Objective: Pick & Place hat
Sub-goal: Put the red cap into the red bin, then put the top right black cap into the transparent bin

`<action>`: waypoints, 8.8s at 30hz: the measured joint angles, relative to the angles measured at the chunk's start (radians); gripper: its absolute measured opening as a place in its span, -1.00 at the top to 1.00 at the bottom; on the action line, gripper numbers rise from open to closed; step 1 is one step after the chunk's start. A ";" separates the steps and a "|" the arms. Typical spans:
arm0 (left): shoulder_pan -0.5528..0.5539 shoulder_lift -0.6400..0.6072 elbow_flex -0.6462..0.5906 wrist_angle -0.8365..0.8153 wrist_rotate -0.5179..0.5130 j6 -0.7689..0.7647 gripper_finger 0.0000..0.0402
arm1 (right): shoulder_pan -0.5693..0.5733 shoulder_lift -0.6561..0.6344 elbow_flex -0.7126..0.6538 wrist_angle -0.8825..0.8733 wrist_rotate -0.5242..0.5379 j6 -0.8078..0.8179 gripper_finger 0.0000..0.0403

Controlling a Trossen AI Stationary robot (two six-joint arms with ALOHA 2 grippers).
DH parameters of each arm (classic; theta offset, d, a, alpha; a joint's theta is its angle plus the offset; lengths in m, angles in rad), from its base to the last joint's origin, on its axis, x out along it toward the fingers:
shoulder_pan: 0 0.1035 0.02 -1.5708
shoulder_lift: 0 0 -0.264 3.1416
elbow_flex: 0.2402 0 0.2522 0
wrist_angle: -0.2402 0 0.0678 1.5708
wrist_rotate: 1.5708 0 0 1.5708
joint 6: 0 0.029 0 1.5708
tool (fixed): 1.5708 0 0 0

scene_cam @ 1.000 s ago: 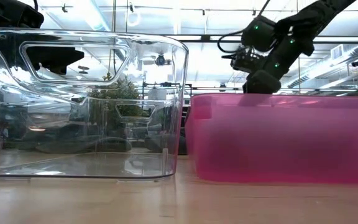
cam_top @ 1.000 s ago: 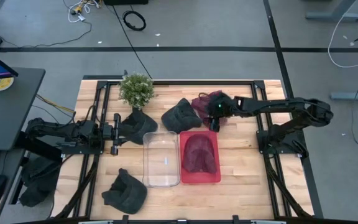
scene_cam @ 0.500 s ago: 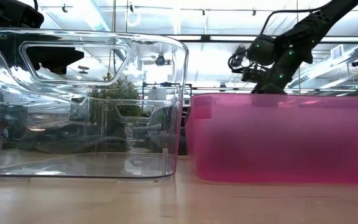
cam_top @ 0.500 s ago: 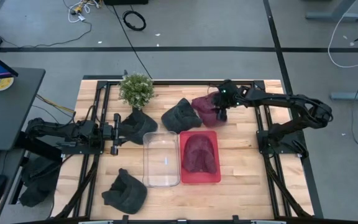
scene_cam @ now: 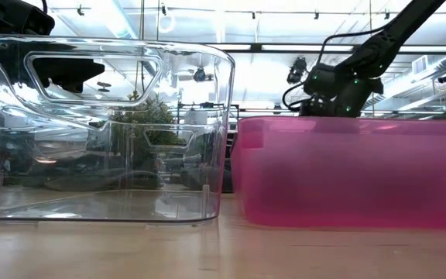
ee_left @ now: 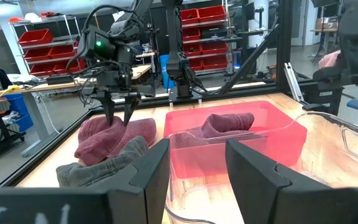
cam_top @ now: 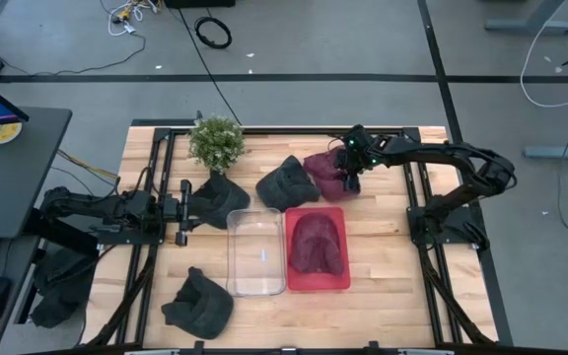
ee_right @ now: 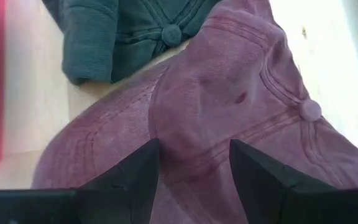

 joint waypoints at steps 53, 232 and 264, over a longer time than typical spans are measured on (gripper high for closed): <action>0.000 0.000 0.000 0.000 0.000 0.000 0.20 | 0.621 -0.269 0.117 -0.255 0.483 0.589 0.99; 0.000 0.000 0.000 0.000 0.000 0.000 0.20 | 0.439 0.159 0.118 0.492 0.321 0.917 0.44; 0.000 0.000 0.000 0.000 0.000 0.000 0.20 | 0.422 0.407 0.245 0.447 0.236 0.814 0.44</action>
